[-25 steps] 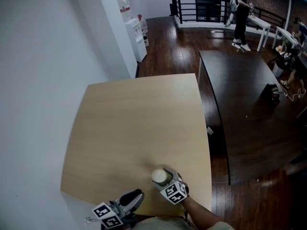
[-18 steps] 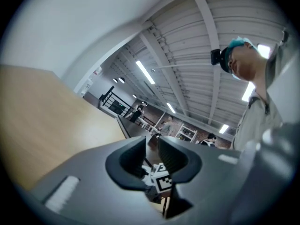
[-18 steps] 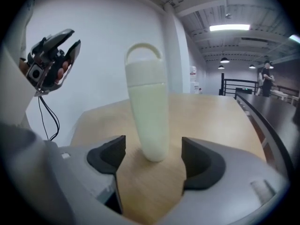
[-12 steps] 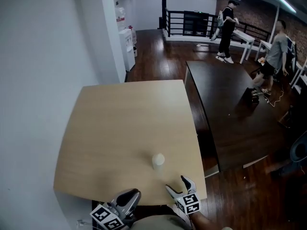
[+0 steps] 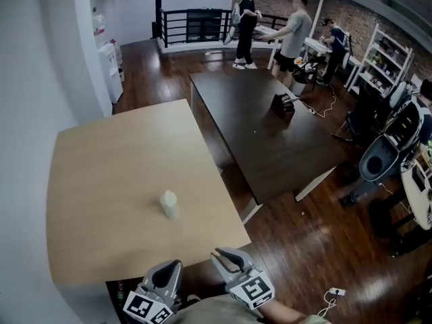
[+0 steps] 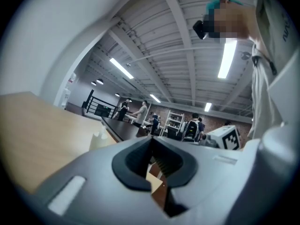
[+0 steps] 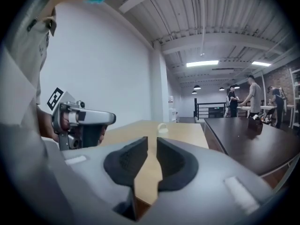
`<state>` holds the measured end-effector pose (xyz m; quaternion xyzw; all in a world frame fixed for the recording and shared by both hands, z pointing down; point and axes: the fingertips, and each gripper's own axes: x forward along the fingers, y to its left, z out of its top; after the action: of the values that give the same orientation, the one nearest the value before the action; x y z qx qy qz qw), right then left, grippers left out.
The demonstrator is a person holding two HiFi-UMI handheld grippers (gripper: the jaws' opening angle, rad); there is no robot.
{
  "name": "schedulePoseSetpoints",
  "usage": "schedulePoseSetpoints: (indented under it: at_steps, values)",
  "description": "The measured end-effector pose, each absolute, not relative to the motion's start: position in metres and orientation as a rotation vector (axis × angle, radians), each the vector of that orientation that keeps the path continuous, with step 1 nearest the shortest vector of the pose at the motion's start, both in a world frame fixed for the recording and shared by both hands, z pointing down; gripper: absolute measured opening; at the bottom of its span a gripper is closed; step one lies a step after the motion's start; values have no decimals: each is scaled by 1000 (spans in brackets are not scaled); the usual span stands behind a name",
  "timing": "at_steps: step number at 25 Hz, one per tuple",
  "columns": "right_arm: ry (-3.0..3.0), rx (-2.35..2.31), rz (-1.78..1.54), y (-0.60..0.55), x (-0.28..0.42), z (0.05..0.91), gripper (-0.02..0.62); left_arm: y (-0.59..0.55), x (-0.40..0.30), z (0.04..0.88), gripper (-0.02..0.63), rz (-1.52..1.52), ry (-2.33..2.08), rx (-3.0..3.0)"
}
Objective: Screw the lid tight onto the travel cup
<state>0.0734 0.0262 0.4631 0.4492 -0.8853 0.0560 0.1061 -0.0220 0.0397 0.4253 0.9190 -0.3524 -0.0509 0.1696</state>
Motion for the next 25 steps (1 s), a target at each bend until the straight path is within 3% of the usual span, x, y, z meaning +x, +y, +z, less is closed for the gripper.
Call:
schedulePoseSetpoints:
  at_steps: [3, 7, 18, 25]
  values:
    - [-2665, 1329, 170, 36, 77, 436, 7, 46, -9, 418, 3, -91, -1043, 2651]
    - [-2723, 1304, 134, 56, 99, 411, 2, 57, 22, 415, 3, -79, -1077, 2653]
    - [-2699, 1388, 111, 134, 306, 387, 2, 137, 261, 395, 3, -117, -955, 2718]
    - [-2578, 1676, 147, 181, 423, 385, 2, 187, 357, 403, 3, -49, -795, 2756]
